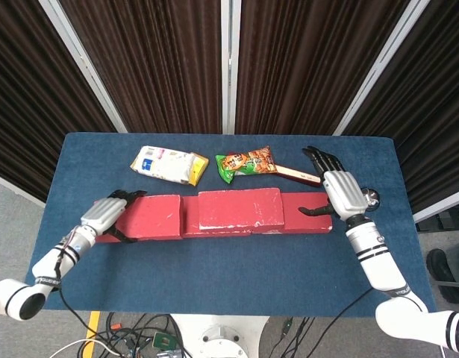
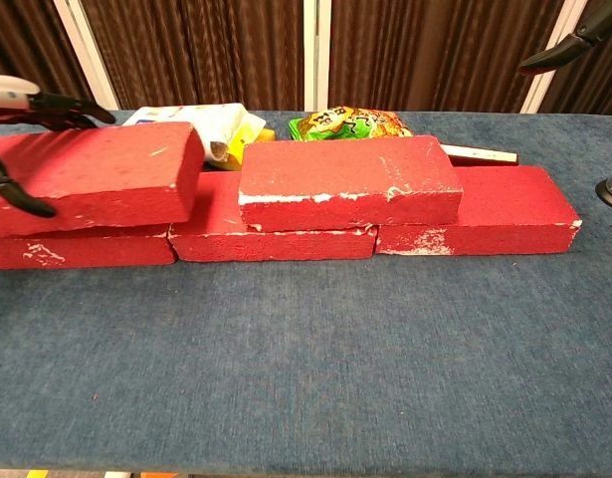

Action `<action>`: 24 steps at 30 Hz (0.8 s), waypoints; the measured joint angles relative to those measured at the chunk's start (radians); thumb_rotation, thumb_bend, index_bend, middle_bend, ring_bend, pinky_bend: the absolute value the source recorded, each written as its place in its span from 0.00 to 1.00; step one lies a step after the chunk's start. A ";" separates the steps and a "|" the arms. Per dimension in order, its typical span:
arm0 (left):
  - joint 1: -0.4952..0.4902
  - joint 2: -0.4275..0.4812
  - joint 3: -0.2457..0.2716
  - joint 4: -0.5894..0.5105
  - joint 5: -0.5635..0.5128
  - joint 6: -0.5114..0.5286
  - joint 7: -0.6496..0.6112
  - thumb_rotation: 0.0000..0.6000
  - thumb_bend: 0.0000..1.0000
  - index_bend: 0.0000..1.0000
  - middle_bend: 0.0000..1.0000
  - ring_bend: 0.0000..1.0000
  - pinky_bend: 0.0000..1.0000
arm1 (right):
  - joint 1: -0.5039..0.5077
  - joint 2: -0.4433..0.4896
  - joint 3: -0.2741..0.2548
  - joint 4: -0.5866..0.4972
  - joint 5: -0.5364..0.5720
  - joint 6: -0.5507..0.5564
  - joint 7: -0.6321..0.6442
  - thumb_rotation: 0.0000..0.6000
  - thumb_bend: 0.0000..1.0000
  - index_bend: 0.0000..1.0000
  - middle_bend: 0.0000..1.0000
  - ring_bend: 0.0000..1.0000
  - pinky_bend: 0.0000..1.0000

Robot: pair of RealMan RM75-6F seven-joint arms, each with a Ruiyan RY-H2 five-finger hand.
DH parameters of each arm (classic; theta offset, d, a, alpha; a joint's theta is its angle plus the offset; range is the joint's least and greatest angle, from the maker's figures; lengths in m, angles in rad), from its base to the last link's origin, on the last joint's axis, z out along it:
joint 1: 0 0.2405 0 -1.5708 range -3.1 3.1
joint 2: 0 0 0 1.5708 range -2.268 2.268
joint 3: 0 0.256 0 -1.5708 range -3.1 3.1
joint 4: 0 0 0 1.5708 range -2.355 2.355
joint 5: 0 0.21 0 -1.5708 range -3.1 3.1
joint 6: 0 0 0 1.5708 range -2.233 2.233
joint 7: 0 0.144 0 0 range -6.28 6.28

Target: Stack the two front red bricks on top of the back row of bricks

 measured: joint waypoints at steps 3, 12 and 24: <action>-0.018 -0.018 -0.005 0.024 -0.002 -0.017 -0.007 1.00 0.09 0.00 0.12 0.19 0.06 | 0.000 -0.002 -0.001 0.001 -0.002 -0.002 0.002 1.00 0.00 0.00 0.00 0.00 0.00; -0.050 -0.065 -0.009 0.072 -0.029 -0.027 0.009 1.00 0.09 0.00 0.12 0.19 0.05 | -0.013 -0.003 -0.004 0.001 -0.020 0.005 0.021 1.00 0.00 0.00 0.00 0.00 0.00; -0.077 -0.120 -0.003 0.126 -0.070 -0.047 0.028 1.00 0.09 0.00 0.12 0.19 0.05 | -0.026 -0.006 -0.008 0.014 -0.044 0.013 0.040 1.00 0.00 0.00 0.00 0.00 0.00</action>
